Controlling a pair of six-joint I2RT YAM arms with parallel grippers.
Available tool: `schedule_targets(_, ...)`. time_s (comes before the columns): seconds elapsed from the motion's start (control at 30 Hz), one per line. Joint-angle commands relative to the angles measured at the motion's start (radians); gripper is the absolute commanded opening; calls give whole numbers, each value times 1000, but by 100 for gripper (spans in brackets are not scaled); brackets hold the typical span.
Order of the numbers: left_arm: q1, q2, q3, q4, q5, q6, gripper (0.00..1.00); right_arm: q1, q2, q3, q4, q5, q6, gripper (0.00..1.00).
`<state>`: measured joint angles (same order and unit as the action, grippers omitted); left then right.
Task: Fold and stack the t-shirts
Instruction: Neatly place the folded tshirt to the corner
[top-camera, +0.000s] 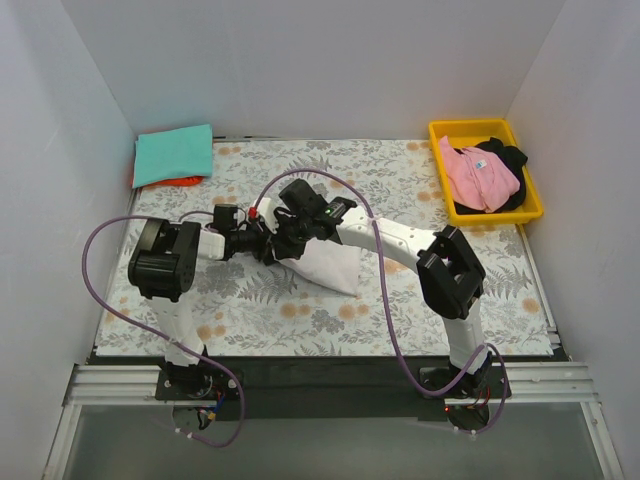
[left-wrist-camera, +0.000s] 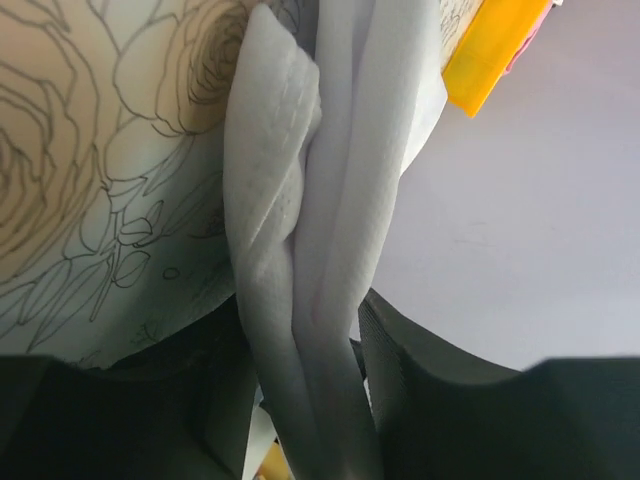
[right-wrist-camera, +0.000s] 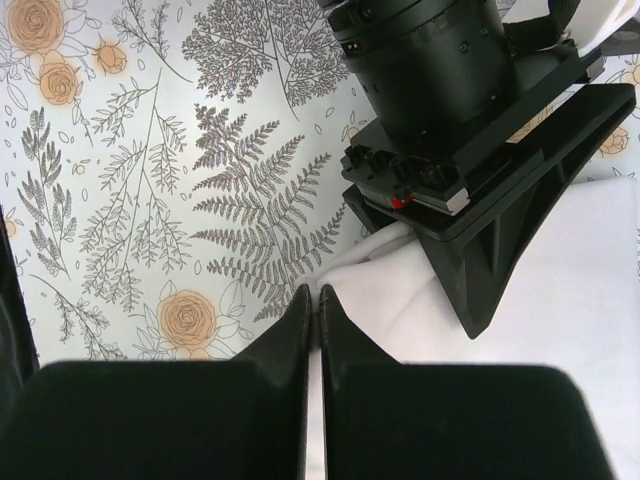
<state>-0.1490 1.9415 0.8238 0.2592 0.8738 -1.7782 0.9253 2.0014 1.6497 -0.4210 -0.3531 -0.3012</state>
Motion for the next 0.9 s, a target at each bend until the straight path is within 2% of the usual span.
schedule_targets(0.0,-4,-1,23,-20,-24,-15,39,6,-13,48,21,-38,19,1)
schedule_targets(0.1,-3,-3,38,-41,-44,5,30,6,-7,56,22,-44,22,1)
schedule_targets(0.13,-4,-4,50,-43,-44,14,24,6,-6,62,21,-43,25,1)
schedule_targets(0.17,-3,-9,63,-57,-44,25,8,4,-4,62,21,-44,27,1)
schedule_targets(0.2,-4,-10,77,-83,-45,67,1,4,-3,65,21,-43,30,1)
schedule_targets(0.23,-4,-10,128,-116,-45,97,0,1,-1,70,19,-29,62,1)
schedule_targets(0.3,-1,-9,196,-285,-41,190,0,-23,-9,73,13,-78,123,35)
schedule_targets(0.33,2,-12,227,-345,-38,301,0,-72,-13,65,13,-180,158,51)
schedule_targets(0.37,8,-13,298,-470,-45,362,0,-98,-24,44,13,-220,224,73)
schedule_targets(0.4,12,-13,339,-545,-65,425,0,-126,-38,26,14,-250,241,79)
schedule_targets(0.43,19,-12,374,-605,-85,548,0,-175,-53,6,16,-297,247,84)
schedule_targets(0.5,35,0,486,-760,-171,647,0,-218,-111,-60,16,-314,246,92)
schedule_targets(0.57,46,34,559,-866,-225,754,0,-278,-150,-103,18,-326,243,94)
schedule_targets(0.63,49,83,705,-932,-265,828,0,-324,-197,-155,14,-330,241,97)
schedule_targets(0.73,52,169,915,-1029,-413,933,0,-367,-240,-211,8,-327,234,98)
schedule_targets(0.77,63,201,995,-1096,-427,1021,0,-373,-256,-221,5,-328,232,98)
schedule_targets(0.8,75,241,1146,-1138,-417,1066,0,-381,-260,-229,7,-328,231,98)
schedule_targets(0.87,130,333,1277,-1195,-401,1096,0,-390,-274,-245,5,-319,225,98)
